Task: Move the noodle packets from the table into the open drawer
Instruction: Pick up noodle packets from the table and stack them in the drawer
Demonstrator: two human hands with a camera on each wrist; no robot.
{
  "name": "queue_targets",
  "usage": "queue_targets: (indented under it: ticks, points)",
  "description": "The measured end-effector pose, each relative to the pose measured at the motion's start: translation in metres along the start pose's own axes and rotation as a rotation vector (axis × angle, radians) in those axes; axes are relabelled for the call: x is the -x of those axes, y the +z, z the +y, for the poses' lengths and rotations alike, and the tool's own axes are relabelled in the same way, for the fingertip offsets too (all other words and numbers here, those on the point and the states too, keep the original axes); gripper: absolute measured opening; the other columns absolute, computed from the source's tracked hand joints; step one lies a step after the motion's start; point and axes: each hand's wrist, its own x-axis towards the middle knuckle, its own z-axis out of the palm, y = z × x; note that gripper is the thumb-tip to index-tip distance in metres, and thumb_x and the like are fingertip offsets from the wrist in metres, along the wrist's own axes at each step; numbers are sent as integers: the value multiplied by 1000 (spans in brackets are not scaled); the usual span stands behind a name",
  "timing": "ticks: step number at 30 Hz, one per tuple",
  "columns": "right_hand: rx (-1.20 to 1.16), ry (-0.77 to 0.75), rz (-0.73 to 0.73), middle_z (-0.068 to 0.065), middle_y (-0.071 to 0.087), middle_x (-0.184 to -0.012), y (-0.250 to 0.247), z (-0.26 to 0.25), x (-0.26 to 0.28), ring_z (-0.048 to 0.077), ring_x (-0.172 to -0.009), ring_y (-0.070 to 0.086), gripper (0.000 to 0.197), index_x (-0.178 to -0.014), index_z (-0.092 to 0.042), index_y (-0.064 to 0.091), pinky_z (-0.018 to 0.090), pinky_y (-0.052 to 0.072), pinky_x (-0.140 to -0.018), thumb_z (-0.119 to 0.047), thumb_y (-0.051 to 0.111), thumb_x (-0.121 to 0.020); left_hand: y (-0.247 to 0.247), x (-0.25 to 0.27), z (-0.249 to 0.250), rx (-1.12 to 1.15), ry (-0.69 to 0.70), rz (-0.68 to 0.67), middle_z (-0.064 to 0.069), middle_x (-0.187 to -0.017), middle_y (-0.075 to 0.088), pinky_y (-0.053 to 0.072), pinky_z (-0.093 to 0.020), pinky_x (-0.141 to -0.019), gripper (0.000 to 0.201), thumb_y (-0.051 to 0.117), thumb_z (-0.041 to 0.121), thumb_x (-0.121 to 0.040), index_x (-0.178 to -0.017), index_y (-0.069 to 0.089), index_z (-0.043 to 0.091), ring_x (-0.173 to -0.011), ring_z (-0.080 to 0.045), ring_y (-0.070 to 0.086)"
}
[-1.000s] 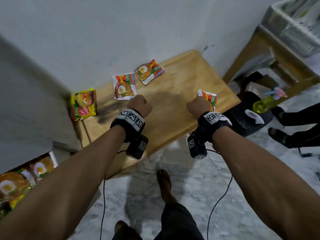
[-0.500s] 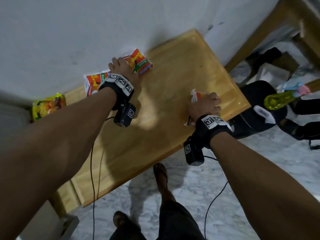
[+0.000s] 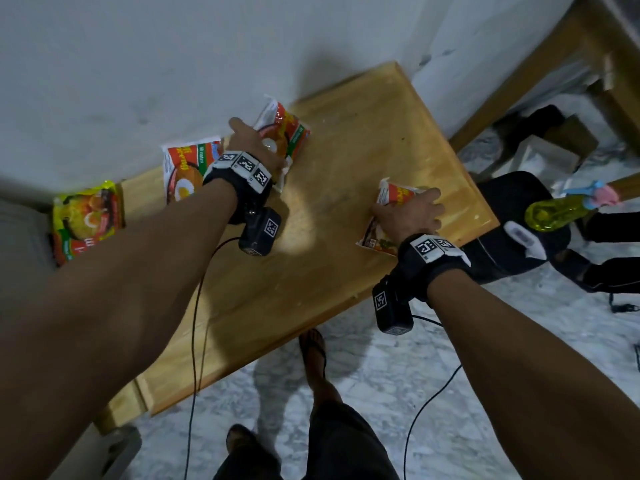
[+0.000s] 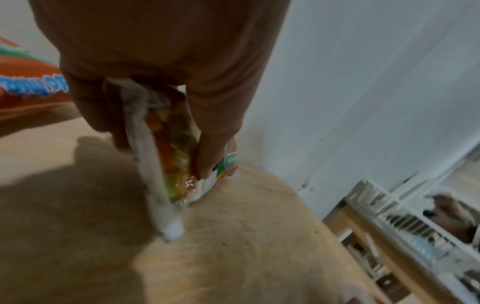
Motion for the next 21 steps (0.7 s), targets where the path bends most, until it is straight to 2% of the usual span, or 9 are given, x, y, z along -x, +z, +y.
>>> queue_targets:
  ticks: [4, 6, 8, 10, 12, 14, 16, 18, 21]
  points:
    - [-51, -10, -89, 19, 44, -140, -3, 4, 14, 42, -127, 46, 104, -142, -12, 21, 52, 42, -104, -45, 81, -64, -3, 28, 1, 184, -47, 11, -17, -150, 37, 38, -38, -105, 90, 64, 38, -88, -149, 13, -3, -135, -30, 42]
    - [-114, -33, -129, 19, 47, -138, -6, 4, 26, 40, -122, 51, 100, -140, -11, 22, 48, 48, -99, -44, 80, -66, -8, 46, -6, 232, -46, -27, -20, -155, 29, 35, -37, -109, 97, 62, 35, -89, -151, 1, -6, -140, -32, 37]
    - [-170, -74, -178, 18, 49, -135, -9, 3, 40, 38, -119, 54, 96, -138, -10, 24, 45, 50, -97, -44, 80, -67, -10, 64, -21, 299, -53, -80, -23, -153, 33, 41, -39, -107, 101, 63, 35, -88, -151, -4, -7, -136, -37, 42]
    - [-220, -105, -231, 16, 51, -132, -10, 1, 57, 35, -116, 56, 96, -137, -10, 26, 45, 51, -97, -46, 80, -67, -19, 88, -42, 363, -63, -116, -26, -143, 46, 51, -45, -98, 92, 62, 39, -85, -150, 14, -6, -123, -41, 54]
    - [-294, -122, -292, 14, 52, -129, -11, -2, 79, 33, -112, 58, 100, -136, -11, 28, 47, 53, -96, -50, 81, -61, -30, 116, -66, 448, -62, -88, -22, -131, 57, 56, -46, -90, 70, 62, 38, -84, -138, 41, -2, -114, -39, 60]
    - [-367, -141, -359, 12, 55, -122, -10, -4, 107, 30, -104, 62, 104, -135, -9, 35, 47, 57, -89, -54, 84, -54, -45, 149, -91, 565, -60, -54, -16, -123, 62, 58, -47, -86, 57, 64, 37, -82, -128, 52, 5, -110, -35, 63]
    - [-425, -169, -440, 12, 67, -111, -7, -2, 137, 26, -90, 70, 103, -127, -1, 51, 40, 61, -74, -56, 88, -47, -60, 184, -120, 674, -63, -37, -11, -118, 66, 59, -47, -83, 49, 65, 36, -82, -123, 57, 11, -105, -31, 65]
    - [-458, -242, -506, 14, 74, -96, -4, -2, 174, 23, -76, 74, 72, -110, 1, 67, 30, 59, -61, -48, 86, -60, -75, 214, -150, 752, -52, -44, -7, -115, 66, 61, -46, -79, 44, 64, 37, -83, -122, 58, 16, -102, -30, 66]
    - [-465, -299, -648, 14, 76, -92, 2, 3, 231, 23, -73, 73, 52, -102, -1, 71, 28, 56, -57, -42, 82, -71, -103, 259, -198, 844, -71, -58, -5, -116, 62, 62, -40, -71, 45, 62, 36, -87, -126, 52, 15, -100, -29, 66]
